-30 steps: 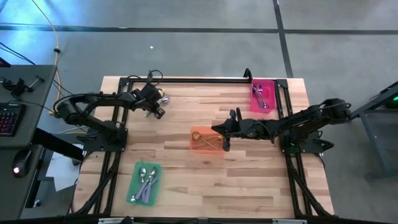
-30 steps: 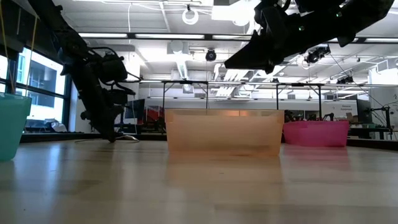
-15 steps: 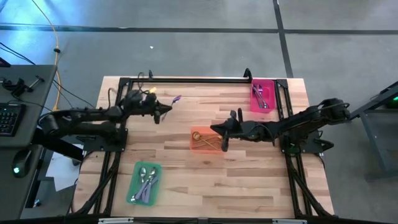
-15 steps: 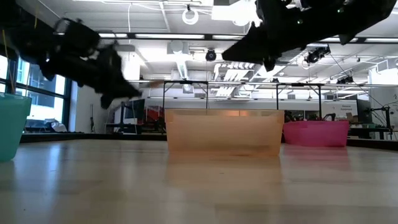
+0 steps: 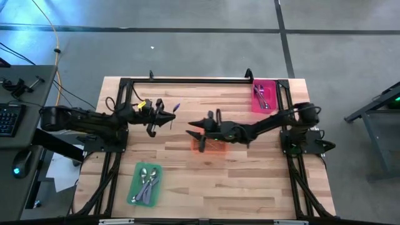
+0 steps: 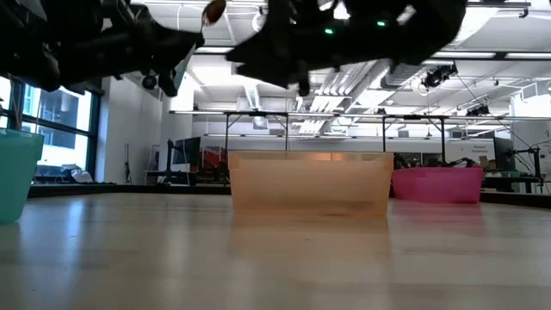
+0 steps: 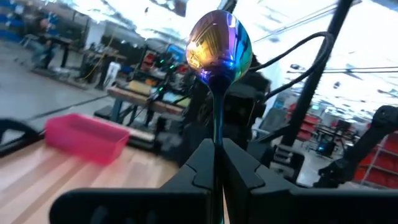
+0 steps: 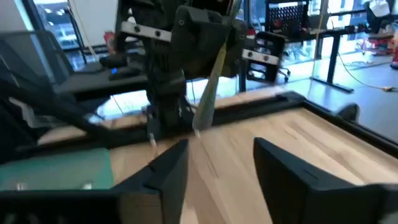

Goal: Sort silverware by color (type)
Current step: Put the green spoon into the red bin

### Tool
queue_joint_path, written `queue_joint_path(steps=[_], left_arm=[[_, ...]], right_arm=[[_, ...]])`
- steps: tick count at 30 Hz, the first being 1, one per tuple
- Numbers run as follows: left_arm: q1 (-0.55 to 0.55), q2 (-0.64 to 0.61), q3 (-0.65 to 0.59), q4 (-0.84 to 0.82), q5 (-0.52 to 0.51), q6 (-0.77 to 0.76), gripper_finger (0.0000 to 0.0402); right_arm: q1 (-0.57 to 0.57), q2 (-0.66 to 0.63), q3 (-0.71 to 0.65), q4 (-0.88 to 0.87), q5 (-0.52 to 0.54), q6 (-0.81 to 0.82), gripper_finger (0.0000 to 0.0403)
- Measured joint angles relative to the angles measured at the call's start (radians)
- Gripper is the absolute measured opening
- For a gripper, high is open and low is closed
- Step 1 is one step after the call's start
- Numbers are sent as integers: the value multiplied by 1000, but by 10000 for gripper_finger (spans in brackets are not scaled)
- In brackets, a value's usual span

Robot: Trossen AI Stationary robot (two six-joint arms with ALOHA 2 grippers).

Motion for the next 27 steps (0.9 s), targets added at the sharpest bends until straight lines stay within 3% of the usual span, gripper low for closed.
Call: queue_joint_path(steps=[4,9,19,23,27], left_arm=[[-62,0,32,1,-51,31,1],[-121,0,54,2,-108,76,1],[-185,16,55,64,-192,122,1],[-186,42,56,104,-204,136,1],[-187,82,70,115,-206,136,1]], right_arm=[[-12,84,133,-7,-12,-8,187],[-20,137,243,-6,-16,-38,189],[-38,140,296,-14,-32,-37,186],[-45,140,296,-16,-39,-30,160],[-55,140,296,-22,-74,-30,109]])
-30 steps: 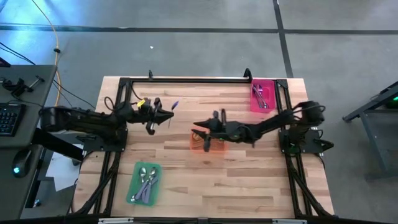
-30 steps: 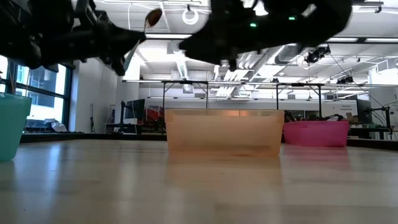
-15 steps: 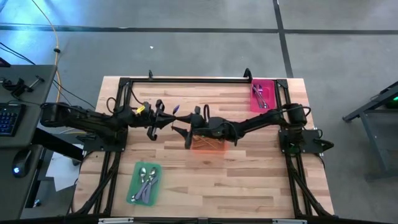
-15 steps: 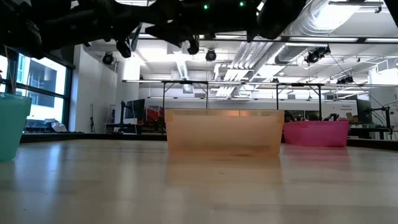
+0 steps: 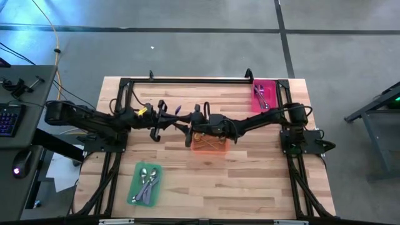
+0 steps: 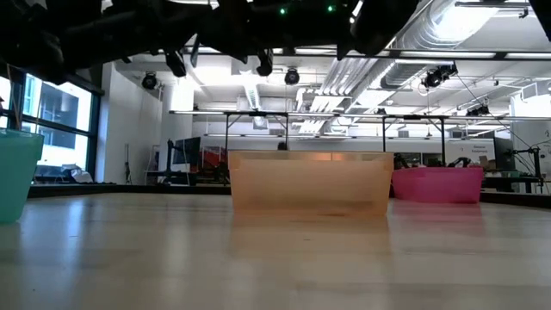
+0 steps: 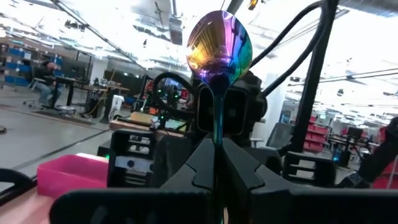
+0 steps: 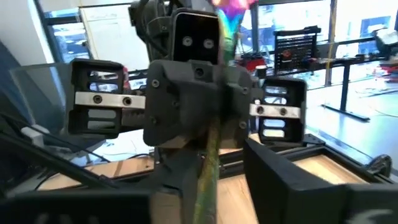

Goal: Sort silverware by color (type)
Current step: Put the green spoon into the red bin

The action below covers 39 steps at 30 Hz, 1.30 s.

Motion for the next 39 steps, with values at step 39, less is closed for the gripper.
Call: queue_joint_path(steps=[39], left_arm=[[-11,25,-124,-11,-14,115,63]], right_arm=[[-76,-450,-1,-1350,205,265,4]])
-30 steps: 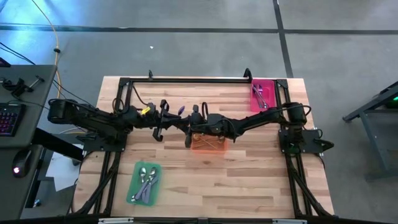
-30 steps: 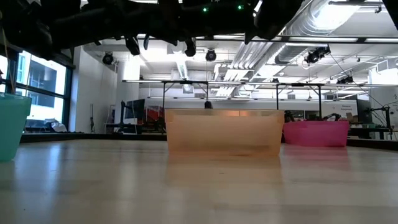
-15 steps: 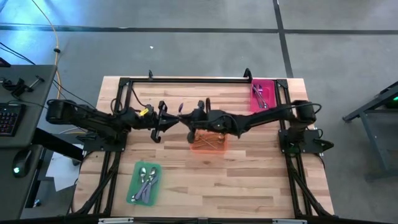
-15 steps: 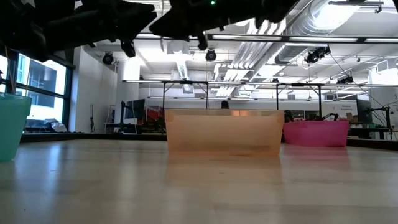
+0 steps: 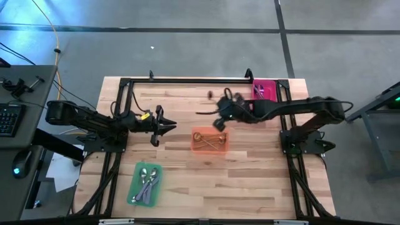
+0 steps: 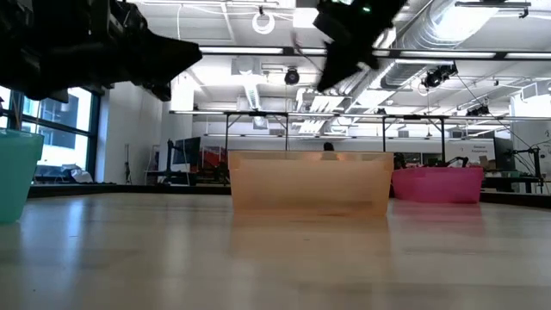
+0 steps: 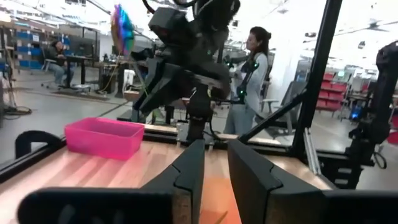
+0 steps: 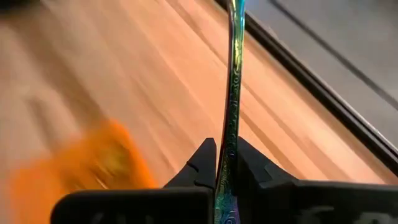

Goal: Sort silverware by color (type)
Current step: Put the green spoon into the red bin

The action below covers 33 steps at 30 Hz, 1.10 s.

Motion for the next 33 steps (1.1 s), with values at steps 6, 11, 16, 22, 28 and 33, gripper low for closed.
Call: queue_joint_path(steps=[6,11,16,22,28,33], left_arm=[[0,0,-9,-2,1,39,42],[0,0,-9,-1,2,43,26],[0,0,-9,-12,2,43,14],[0,0,-9,-30,2,43,4],[3,0,-9,-30,2,51,1],[20,0,-9,-35,3,49,0]], right_arm=[[-113,-84,-27,-447,69,164,3],[-276,-126,-141,-519,47,140,3],[-475,-142,-270,-440,-18,33,3],[-658,-142,-364,-389,-53,-41,3],[-741,-142,-448,-281,-85,-108,3],[-796,-142,-502,-191,-119,-141,3]])
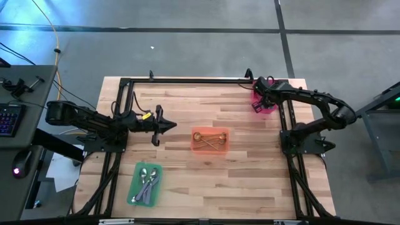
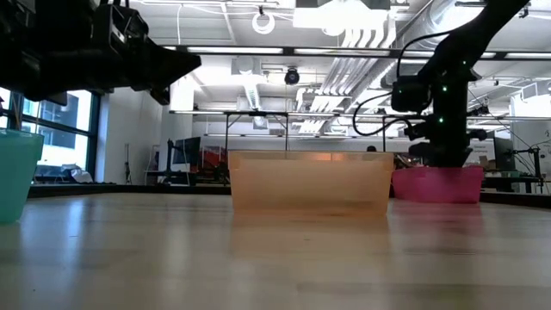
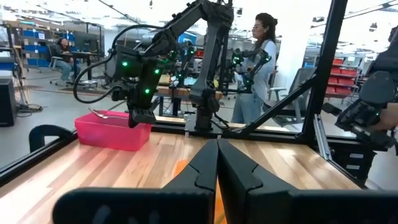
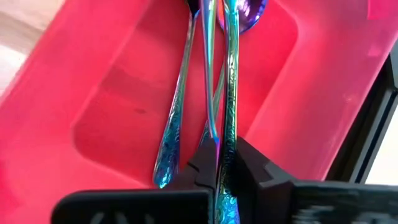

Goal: Sort silverware by color (type)
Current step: Put the green spoon into the red bin, then return to Home Position

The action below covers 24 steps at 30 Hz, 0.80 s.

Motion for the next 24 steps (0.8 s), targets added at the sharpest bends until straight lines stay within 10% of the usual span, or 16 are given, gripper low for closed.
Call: queue_joint_path(steps=[14,24], left_arm=[[8,-15,0,-26,0,7,0],[8,-239,0,-366,-8,105,0]], right_arm=[[-13,-6,-8,59,67,-17,116],[142,-234,-49,221,82,-102,6]])
